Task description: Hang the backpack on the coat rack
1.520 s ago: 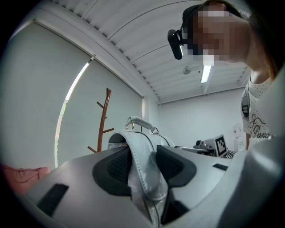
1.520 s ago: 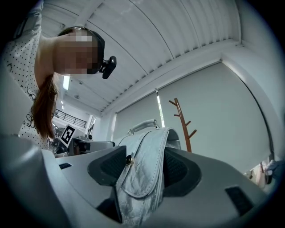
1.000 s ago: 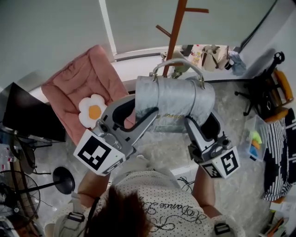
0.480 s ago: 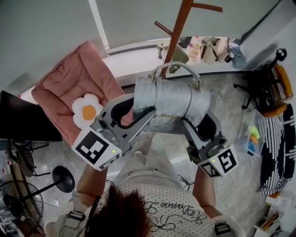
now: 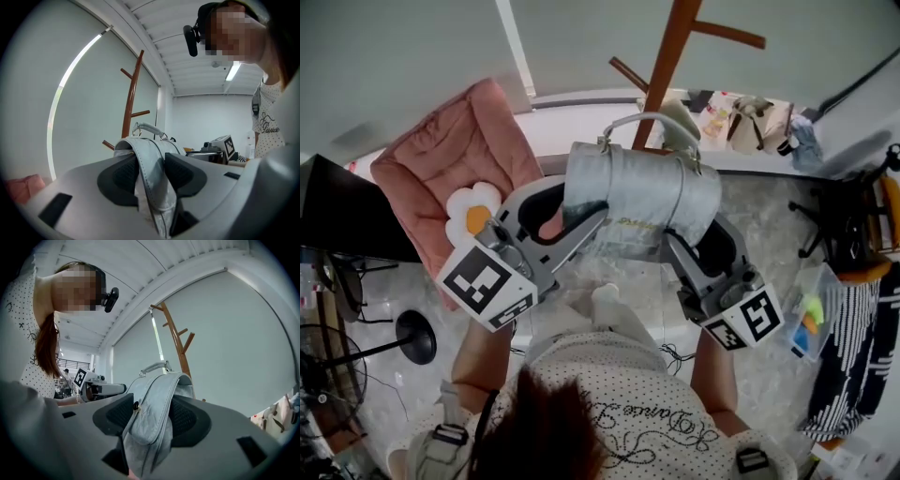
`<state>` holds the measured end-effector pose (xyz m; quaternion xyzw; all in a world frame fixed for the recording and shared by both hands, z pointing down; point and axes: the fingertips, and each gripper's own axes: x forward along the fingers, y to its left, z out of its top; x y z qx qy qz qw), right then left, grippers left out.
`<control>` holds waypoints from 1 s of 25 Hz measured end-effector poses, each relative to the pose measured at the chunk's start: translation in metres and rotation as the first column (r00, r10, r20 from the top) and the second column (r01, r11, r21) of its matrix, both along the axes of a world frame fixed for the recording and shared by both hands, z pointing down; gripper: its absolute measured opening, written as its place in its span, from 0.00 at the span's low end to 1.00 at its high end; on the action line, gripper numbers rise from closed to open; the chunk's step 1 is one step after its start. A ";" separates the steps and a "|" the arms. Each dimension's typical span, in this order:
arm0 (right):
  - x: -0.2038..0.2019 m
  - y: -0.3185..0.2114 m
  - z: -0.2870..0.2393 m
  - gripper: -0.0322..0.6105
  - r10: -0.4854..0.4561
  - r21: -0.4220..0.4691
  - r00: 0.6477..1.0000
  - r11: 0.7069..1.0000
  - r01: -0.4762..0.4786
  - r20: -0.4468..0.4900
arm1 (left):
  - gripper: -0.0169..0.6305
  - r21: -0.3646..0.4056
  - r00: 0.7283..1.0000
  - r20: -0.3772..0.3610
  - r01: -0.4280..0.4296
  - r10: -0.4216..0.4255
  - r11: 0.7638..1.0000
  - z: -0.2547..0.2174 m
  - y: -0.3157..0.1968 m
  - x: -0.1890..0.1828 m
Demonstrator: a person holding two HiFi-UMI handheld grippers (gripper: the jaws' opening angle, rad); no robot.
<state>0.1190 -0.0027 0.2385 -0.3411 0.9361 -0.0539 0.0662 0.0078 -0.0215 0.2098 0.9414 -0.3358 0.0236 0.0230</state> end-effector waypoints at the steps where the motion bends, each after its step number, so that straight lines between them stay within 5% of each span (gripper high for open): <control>1: 0.002 -0.007 0.001 0.43 -0.018 -0.008 1.000 1.000 0.018 0.002 | 0.29 -0.008 1.000 0.005 0.012 -0.012 1.000 0.001 -0.006 0.002; 12: 0.015 -0.050 0.019 0.41 -0.059 -0.087 0.998 0.994 0.061 0.032 | 0.29 -0.064 1.000 0.019 0.019 -0.018 0.998 0.021 -0.046 0.012; 25: -0.012 -0.059 0.078 0.38 0.085 -0.278 0.996 0.957 -0.086 -0.014 | 0.29 -0.232 0.986 0.007 -0.162 0.168 0.959 0.088 -0.074 -0.013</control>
